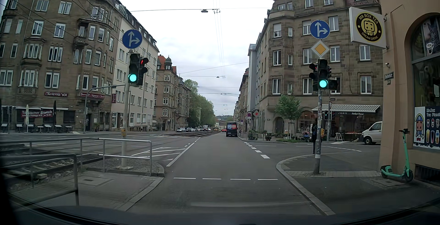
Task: Follow the waypoints while adhering to traffic rules and regulations
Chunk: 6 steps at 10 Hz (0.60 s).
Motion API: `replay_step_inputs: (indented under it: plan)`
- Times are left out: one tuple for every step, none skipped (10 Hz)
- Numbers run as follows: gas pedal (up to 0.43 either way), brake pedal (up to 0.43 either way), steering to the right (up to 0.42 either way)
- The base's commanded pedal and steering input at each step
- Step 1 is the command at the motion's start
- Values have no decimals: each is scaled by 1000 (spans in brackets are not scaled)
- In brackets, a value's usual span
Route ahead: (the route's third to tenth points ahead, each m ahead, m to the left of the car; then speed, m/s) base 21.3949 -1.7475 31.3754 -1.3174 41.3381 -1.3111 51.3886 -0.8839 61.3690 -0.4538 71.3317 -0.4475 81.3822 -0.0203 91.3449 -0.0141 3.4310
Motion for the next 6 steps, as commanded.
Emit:
replay_step_inputs:
  plan:
    - [370, 0, -1]
    - [370, 0, -1]
    - [421, 0, -1]
    - [409, 0, -2]
    - [378, 0, -2]
    - [378, 0, -3]
